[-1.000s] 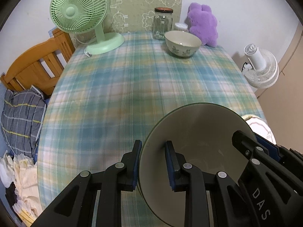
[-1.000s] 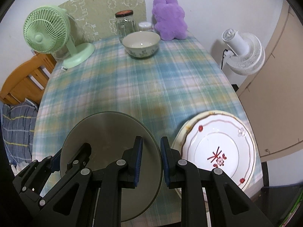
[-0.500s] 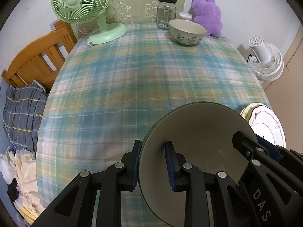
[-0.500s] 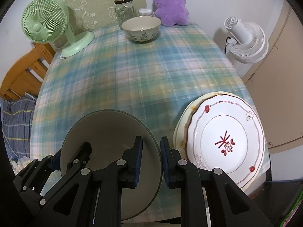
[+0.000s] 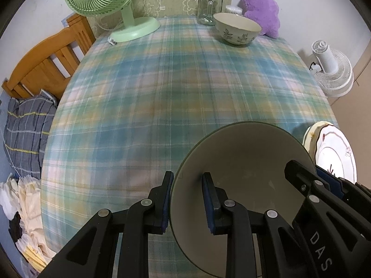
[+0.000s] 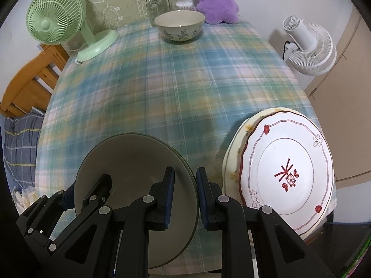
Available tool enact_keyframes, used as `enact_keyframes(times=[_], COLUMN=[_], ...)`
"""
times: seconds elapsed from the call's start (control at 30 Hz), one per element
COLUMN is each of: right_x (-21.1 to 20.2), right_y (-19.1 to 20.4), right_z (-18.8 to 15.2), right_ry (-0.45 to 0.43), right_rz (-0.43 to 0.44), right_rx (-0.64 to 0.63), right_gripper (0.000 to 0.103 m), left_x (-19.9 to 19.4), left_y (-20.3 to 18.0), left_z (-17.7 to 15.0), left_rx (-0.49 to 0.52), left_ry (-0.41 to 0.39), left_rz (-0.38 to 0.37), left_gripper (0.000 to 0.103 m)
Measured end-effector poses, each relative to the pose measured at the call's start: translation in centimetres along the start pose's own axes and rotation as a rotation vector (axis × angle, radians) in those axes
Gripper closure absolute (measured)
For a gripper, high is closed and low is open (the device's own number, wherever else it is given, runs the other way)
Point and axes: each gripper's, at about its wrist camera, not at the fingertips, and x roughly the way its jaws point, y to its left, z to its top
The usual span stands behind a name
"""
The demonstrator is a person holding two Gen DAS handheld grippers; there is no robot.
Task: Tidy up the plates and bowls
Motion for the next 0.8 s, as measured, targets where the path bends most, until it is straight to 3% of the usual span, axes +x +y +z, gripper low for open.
enact_keyframes(times=[0.23,0.43,0.57,0.63,0.7,0.8], right_x=[0.6,0.3,-0.8,-1.6,-2.5,-4.1], right_y=[-0.3,-0.3,-0.1,0.0,0.3,0.7], right_z=[-0.1,0.1,0.2,0.3,0.3,0.3], right_ry=[-0.001,0.006,-0.021,-0.041,-0.069,-0.111], right_rz=[0.007,0.029,0.030,0.035,0.041,0.044], right_rx=[0.009,0.010,0.000,-0.004,-0.009,-0.008], right_gripper=[0.080,0.077,0.075,0.068,0.054,0.041], left_x=[0.2,-0.1,-1.4,-2.3,-3.1,-4.3], left_y=[-0.1,-0.1,-0.1,0.1,0.4,0.8], left_z=[0.1,0.3,0.3,0.4,0.6,0.8], left_rx=[0.009,0.011,0.020,0.022,0.021,0.028], left_ry=[-0.014,0.019,-0.013,-0.034,-0.054,-0.084], left_rz=[-0.003,-0.056,-0.077,-0.088,-0.095,-0.099], left_gripper=[0.080,0.061,0.041,0.034,0.030,0.024])
